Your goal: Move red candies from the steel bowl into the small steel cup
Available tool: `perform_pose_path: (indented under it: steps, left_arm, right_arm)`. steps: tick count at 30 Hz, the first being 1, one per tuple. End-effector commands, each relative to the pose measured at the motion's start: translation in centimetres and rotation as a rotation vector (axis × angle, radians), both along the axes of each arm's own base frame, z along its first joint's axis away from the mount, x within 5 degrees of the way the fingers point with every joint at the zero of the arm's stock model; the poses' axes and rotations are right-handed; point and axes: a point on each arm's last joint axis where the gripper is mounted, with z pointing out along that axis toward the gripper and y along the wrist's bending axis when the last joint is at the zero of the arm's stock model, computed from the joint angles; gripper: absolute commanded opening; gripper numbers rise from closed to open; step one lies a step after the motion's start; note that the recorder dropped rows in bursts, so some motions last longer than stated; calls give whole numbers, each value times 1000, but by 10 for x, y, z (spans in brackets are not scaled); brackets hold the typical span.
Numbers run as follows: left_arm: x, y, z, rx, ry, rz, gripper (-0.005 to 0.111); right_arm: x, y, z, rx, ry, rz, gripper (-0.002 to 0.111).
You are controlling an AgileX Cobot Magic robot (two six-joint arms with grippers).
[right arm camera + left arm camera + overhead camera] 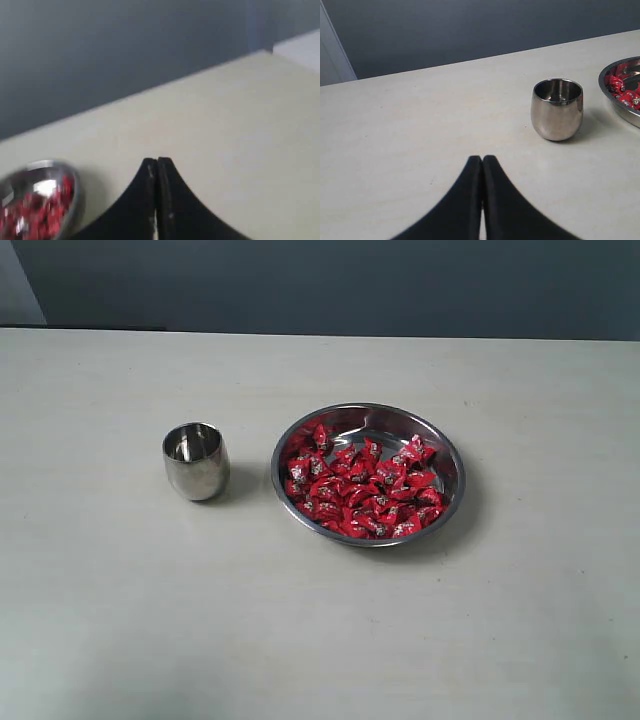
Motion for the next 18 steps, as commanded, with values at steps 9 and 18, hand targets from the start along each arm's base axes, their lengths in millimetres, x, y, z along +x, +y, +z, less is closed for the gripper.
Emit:
perform_pose_path:
  steps: [9,18]
  left_arm:
    - [0,-1,1,-7,-12,-10,0]
    - [0,-1,1,-7,-12,-10,0]
  right_arm:
    - [-19,-22,58,-5,-698,-262,-1]
    - [-6,-14,37,678,-544,-107,-1]
